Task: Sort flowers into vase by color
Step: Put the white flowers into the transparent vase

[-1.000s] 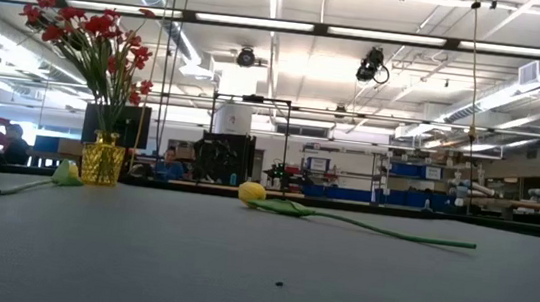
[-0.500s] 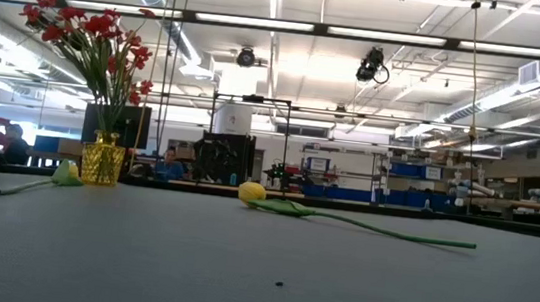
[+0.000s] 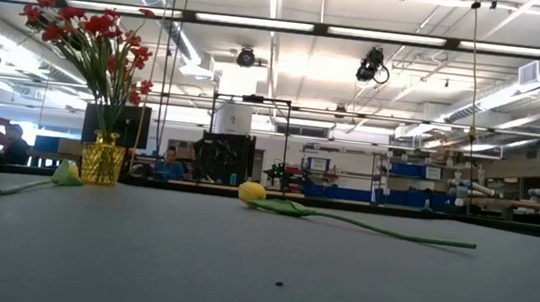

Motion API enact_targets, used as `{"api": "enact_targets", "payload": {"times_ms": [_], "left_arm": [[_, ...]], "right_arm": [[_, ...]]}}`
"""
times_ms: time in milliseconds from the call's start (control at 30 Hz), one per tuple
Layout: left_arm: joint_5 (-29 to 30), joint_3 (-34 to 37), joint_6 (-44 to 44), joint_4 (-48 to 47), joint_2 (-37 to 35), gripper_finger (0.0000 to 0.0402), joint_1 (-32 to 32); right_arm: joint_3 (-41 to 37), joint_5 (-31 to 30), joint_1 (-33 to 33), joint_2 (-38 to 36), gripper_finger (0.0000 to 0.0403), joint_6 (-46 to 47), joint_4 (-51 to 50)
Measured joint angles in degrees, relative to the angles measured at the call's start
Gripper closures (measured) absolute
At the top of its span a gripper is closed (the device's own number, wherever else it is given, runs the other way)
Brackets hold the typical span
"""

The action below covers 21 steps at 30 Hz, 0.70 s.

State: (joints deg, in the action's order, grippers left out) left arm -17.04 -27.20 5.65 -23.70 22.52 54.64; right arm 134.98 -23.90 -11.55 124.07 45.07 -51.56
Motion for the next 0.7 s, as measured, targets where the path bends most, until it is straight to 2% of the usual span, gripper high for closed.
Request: {"api": "enact_targets", "payload": {"times_ms": [300, 700], "left_arm": [[2.06, -8.63, -2.32, -9.73, -0.02, 0.0191, -0.01], [5.51, -17.62, -3.96, -16.55, -0.03, 0.0186, -0.01]], "right_arm": [[0.0, 0.72, -0.02, 0.0, 0.0251, 0.01, -0.05], [0.0, 0.53, -0.02, 0.02, 0.0251, -0.46, -0.05]]}}
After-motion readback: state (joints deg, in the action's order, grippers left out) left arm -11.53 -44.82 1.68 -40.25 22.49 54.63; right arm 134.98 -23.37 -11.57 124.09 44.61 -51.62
